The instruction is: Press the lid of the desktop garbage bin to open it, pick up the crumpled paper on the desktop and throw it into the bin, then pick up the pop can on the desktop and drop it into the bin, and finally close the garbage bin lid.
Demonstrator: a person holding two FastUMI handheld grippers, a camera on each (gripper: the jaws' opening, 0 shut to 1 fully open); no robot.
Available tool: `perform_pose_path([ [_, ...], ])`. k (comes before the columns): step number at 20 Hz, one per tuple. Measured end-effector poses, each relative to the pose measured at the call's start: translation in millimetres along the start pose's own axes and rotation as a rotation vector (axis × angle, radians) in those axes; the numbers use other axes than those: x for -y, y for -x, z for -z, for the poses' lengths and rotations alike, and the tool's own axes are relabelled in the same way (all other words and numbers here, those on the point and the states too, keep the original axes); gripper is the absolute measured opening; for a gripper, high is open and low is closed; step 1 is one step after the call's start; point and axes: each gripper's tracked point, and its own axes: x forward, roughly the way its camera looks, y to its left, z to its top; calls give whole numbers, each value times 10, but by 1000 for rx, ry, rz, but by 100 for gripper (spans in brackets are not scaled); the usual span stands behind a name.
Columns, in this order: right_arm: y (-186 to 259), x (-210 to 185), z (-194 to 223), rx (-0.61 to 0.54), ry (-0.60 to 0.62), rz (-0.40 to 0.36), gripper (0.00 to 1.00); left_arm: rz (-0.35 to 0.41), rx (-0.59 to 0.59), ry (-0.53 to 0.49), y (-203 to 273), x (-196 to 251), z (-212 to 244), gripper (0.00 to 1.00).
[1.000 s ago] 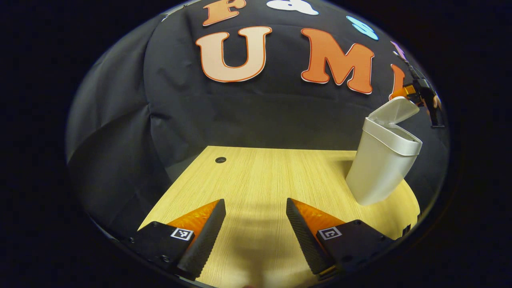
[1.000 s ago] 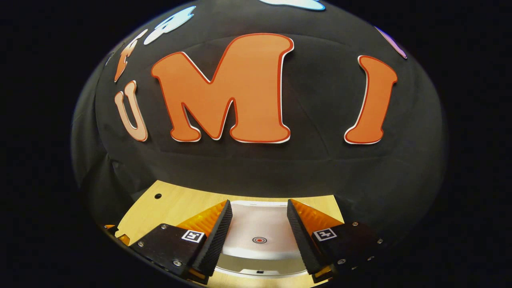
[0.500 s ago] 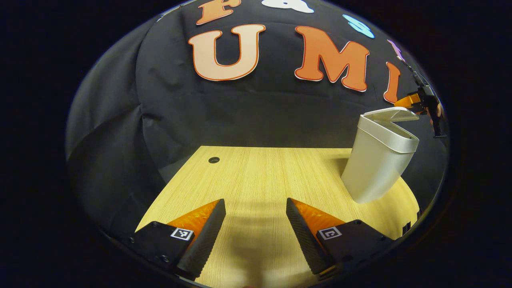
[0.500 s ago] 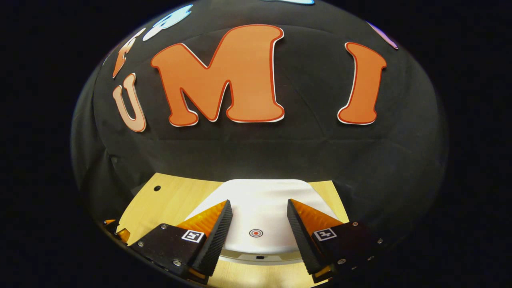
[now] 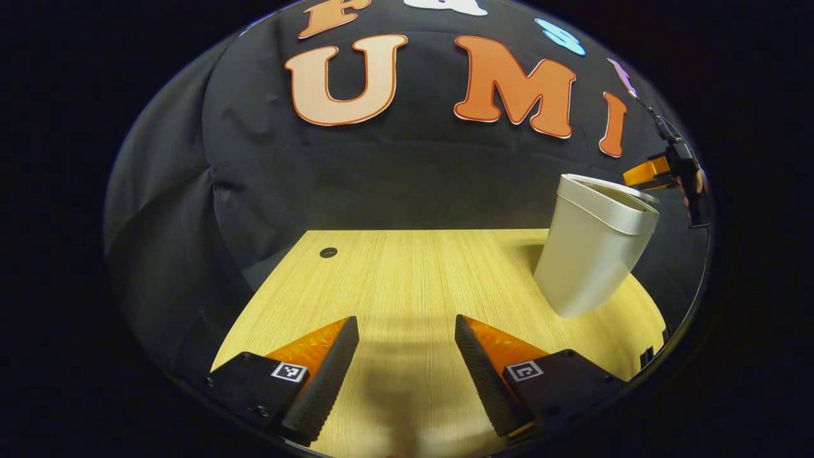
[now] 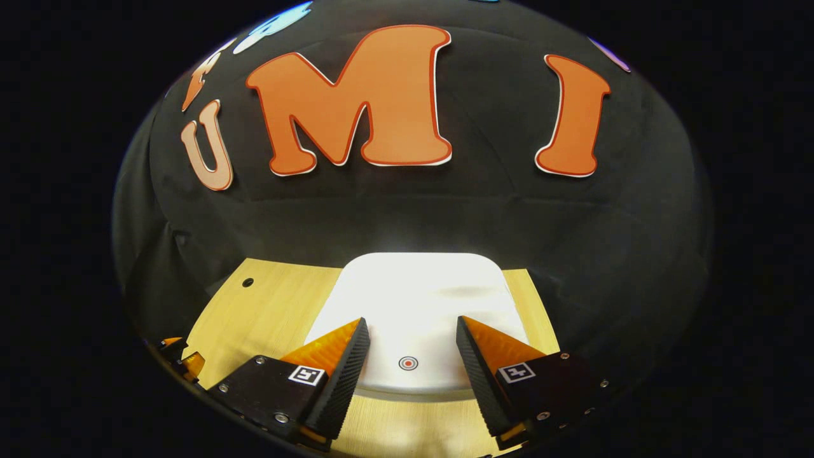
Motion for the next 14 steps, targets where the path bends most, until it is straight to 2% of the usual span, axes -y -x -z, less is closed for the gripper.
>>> perform_pose_path([
  [8, 11, -39, 174, -40, 20, 1, 84, 10, -13, -4, -3, 17, 13, 97],
  [14, 24, -35, 181, 48, 10, 26, 84, 25, -30, -21, 20, 21, 40, 98],
])
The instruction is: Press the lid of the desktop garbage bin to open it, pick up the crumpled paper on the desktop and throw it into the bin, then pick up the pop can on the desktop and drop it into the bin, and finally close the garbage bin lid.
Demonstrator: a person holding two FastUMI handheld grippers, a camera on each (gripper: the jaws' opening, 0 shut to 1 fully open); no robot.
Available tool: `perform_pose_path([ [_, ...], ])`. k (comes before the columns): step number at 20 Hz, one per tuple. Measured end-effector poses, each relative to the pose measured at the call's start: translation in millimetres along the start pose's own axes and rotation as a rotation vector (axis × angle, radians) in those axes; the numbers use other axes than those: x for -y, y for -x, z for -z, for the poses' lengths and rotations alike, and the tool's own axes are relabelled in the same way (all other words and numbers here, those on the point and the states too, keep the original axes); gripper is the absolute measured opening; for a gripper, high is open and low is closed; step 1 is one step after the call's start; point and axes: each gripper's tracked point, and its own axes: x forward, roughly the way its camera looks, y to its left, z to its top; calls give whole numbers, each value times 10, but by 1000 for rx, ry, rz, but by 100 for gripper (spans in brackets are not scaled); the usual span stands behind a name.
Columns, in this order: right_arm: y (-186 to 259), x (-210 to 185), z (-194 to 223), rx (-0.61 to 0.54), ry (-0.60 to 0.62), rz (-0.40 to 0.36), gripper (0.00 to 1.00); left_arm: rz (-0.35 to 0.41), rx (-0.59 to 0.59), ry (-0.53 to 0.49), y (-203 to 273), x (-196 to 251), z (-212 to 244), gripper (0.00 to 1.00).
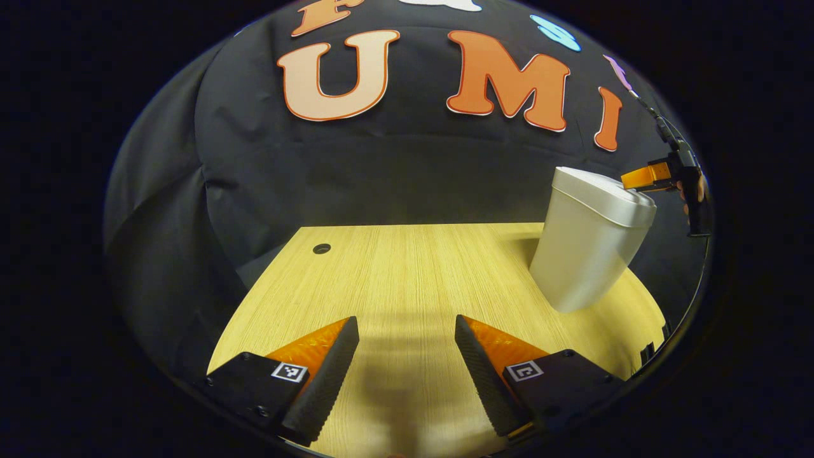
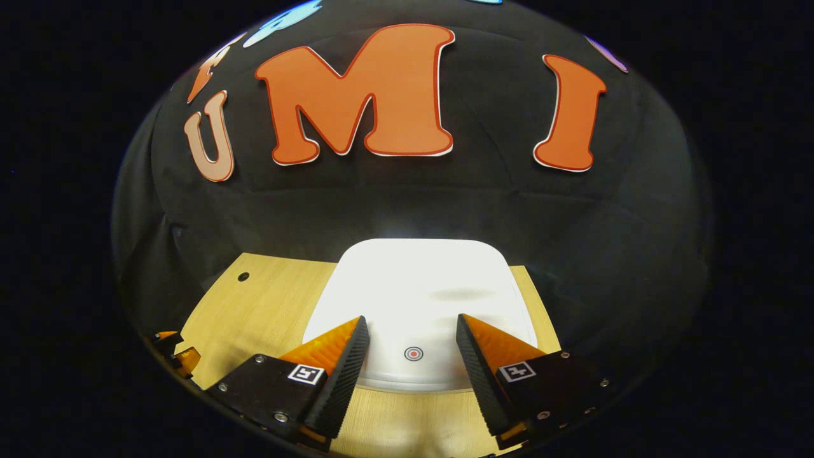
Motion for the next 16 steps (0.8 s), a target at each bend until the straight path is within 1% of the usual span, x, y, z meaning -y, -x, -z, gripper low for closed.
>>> perform_pose_path([
  [1, -6, -1, 1, 13, 2, -2, 80, 4, -3, -6, -1, 4, -1, 98],
  [2, 9, -3, 8, 20, 4, -3, 83, 5, -6, -13, 7, -6, 3, 97],
  [3, 10, -4, 4, 25, 2, -3, 83, 7, -8, -17, 5, -8, -1, 97],
  [5, 1, -2, 12, 26, -1, -1, 78, 13, -13, -19, 11, 6, 6, 98],
  [6, 3, 3, 19, 25, -2, 4, 78, 15, -17, -22, 14, 2, 16, 97],
  [10, -3, 3, 34, 33, -3, 37, 78, 22, -22, -35, 23, -5, 18, 98],
  [13, -1, 7, 54, 39, -38, 36, 78, 30, -26, -38, 27, 8, 15, 97],
  [16, 15, 0, 39, 66, -25, 49, 77, 34, -20, -50, 15, -9, -3, 97],
])
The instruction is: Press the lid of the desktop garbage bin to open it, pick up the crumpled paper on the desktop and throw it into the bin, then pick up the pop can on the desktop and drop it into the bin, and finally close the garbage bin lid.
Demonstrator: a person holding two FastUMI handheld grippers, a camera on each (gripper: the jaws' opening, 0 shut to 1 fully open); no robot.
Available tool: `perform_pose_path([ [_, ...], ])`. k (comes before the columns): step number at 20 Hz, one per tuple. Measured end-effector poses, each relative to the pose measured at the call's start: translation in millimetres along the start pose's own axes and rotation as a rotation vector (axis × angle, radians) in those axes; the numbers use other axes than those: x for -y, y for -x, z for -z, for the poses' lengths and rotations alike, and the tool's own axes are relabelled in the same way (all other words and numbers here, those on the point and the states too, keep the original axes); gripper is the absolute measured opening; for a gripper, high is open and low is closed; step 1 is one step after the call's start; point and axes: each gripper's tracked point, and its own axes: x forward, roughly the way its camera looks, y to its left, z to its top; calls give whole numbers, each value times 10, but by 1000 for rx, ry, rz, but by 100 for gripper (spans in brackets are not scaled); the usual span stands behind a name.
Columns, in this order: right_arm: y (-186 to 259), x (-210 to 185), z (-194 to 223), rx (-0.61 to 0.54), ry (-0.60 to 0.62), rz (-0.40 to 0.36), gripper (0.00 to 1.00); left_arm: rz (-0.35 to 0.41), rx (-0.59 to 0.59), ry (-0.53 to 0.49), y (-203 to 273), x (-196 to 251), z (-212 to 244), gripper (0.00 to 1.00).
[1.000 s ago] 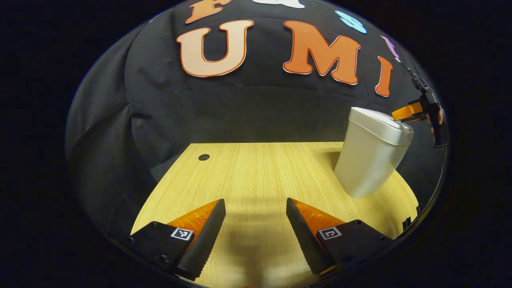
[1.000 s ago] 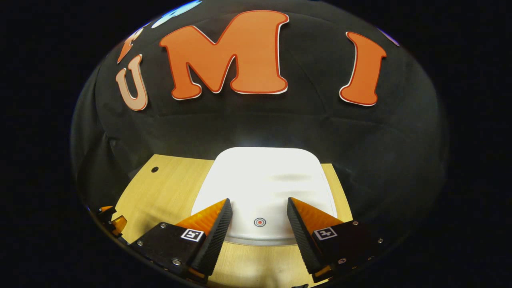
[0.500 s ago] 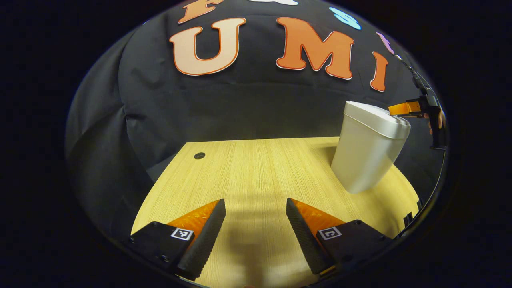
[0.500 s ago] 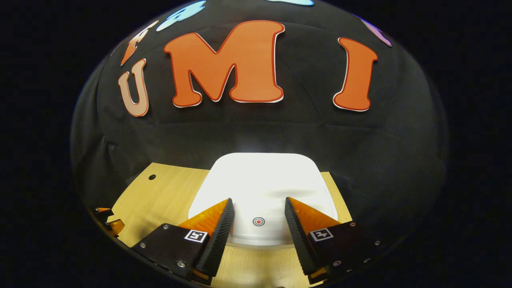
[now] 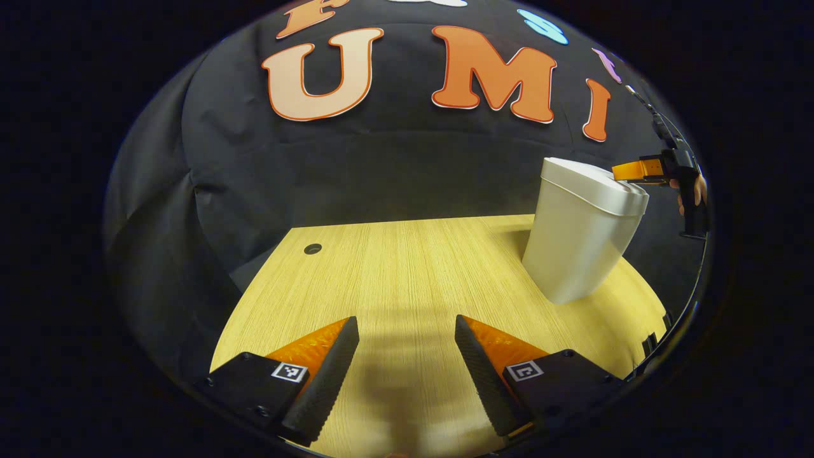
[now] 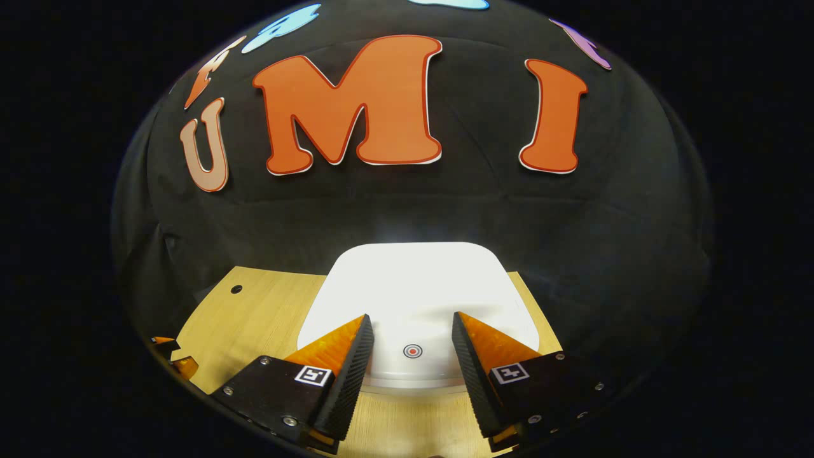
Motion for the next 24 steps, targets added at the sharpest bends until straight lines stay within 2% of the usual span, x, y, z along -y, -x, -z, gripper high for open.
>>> perform_pose_path([
  [7, 66, 15, -6, 95, -21, 70, 76, -12, 40, -13, -45, -60, -99, 98],
  [11, 107, -30, -1, 97, -51, 49, 77, -10, 76, -30, -75, -98, -183, 97],
  [13, 147, -78, 9, 104, -48, 41, 88, -3, 88, -48, -96, -98, -212, 97],
  [17, 268, -219, 60, 146, -47, 34, 96, -3, 130, -70, -131, -143, -324, 97],
  [24, 487, -564, 154, 206, -44, -10, 97, -22, 254, -83, -257, -199, -646, 97],
])
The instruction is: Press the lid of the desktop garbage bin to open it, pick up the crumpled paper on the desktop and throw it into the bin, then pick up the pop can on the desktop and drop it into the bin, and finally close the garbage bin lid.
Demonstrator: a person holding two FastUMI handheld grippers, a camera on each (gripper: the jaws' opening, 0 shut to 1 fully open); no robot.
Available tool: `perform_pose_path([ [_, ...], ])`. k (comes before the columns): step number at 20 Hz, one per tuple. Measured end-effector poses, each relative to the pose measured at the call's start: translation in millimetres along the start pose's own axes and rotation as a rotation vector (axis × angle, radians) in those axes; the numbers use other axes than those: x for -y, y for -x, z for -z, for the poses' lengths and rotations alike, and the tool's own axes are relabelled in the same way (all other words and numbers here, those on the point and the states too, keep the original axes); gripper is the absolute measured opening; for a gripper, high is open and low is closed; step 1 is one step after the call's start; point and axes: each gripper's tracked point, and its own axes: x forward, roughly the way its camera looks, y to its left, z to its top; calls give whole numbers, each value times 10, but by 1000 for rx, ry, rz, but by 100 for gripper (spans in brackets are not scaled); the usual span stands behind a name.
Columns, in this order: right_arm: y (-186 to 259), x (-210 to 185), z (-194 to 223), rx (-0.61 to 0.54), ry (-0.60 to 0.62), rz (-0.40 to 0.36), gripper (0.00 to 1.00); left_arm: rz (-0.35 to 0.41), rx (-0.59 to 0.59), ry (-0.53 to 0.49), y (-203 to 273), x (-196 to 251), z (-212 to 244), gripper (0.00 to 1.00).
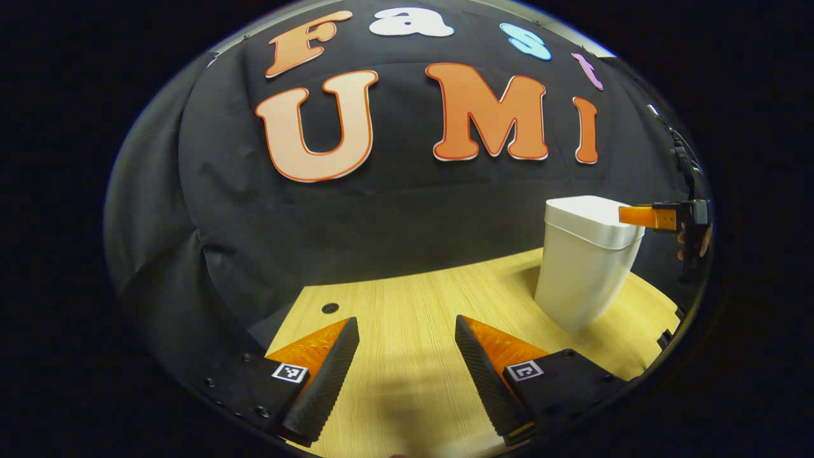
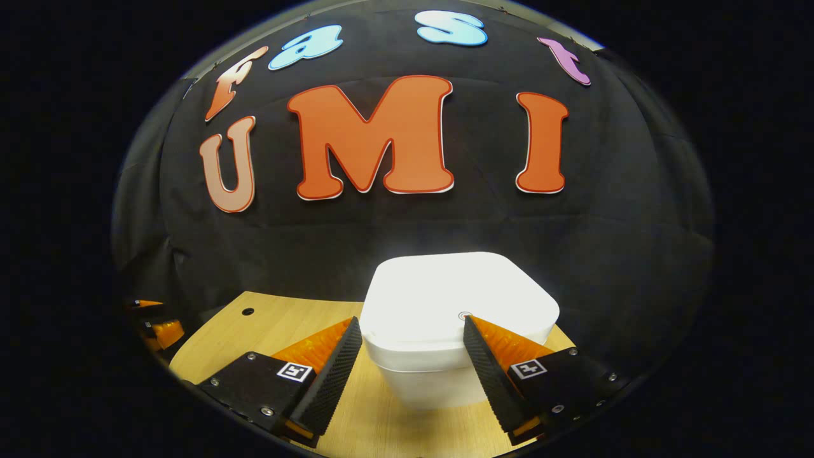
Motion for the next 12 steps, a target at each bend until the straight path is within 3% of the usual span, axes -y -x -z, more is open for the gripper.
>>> perform_pose_path([
  [7, 162, -384, -131, 65, -12, -49, 97, -26, 155, 52, 78, -229, -630, 96],
  [12, 245, -596, -87, 97, 51, -80, 97, 7, 147, 83, 64, -144, -675, 97],
])
